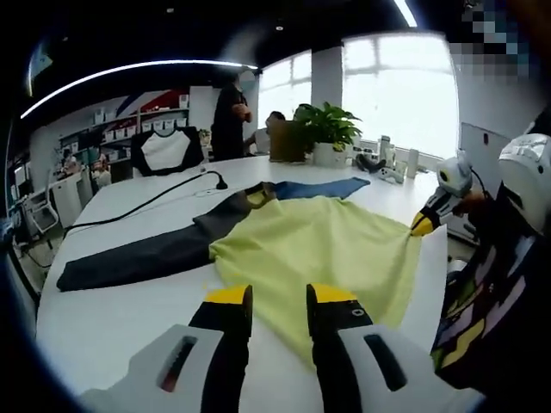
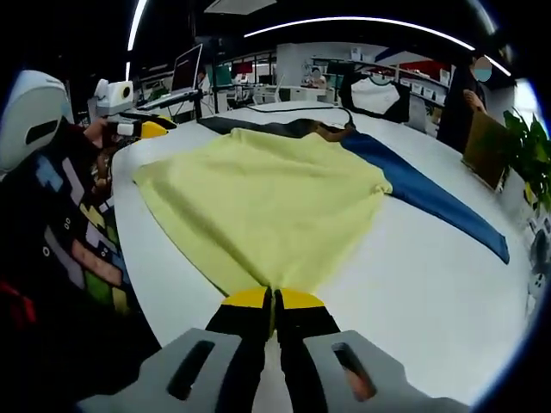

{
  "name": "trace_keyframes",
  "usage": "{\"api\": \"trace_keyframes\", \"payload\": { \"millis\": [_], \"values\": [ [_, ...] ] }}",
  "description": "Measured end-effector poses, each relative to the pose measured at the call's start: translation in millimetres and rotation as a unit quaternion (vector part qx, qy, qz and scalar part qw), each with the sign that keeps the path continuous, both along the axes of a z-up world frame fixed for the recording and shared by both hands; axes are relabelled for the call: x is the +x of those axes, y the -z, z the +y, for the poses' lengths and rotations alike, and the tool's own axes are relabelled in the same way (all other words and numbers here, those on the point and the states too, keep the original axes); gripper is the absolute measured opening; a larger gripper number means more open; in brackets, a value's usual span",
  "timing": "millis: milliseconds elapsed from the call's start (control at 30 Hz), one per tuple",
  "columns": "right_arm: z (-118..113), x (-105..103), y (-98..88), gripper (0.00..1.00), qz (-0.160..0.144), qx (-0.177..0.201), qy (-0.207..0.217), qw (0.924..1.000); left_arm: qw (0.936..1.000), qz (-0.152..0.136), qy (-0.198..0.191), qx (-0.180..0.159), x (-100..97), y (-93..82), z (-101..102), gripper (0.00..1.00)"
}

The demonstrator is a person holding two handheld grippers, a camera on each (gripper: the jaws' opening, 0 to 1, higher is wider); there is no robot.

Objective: Fold the garment on the visible template until the final outline fits inside the template.

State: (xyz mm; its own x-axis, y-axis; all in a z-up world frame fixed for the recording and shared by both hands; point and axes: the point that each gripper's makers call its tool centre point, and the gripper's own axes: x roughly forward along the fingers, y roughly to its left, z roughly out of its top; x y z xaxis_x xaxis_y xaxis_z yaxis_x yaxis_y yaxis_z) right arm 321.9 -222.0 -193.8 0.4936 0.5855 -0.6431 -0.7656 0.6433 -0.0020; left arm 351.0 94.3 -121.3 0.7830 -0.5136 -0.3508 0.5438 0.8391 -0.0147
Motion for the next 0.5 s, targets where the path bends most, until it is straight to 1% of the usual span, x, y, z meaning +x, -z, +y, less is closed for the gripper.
{"api": "trace_keyframes", "payload": {
  "millis": [100,167,300,500],
  "values": [
    [0.4,-0.7,0.0,0.00,0.001,0.001,0.000,1.0000,0.9999,-0.009,-0.001,0.005,11.5,-6.8,3.5,0.26],
    [0.5,-0.2,0.0,0.00,0.010,0.012,0.012,0.9998,0.9999,-0.014,0.001,0.005,20.3,-12.3,5.0,0.26],
    [0.5,-0.9,-0.2,0.00,0.008,0.007,0.004,0.9999,0.9995,-0.026,0.006,0.016,36.6,-22.3,5.5,0.26],
    [0.4,-1.5,-0.6,0.00,0.010,0.007,0.003,0.9999,0.9989,-0.032,0.015,0.031,54.9,-28.9,2.1,0.26]
  ]
}}
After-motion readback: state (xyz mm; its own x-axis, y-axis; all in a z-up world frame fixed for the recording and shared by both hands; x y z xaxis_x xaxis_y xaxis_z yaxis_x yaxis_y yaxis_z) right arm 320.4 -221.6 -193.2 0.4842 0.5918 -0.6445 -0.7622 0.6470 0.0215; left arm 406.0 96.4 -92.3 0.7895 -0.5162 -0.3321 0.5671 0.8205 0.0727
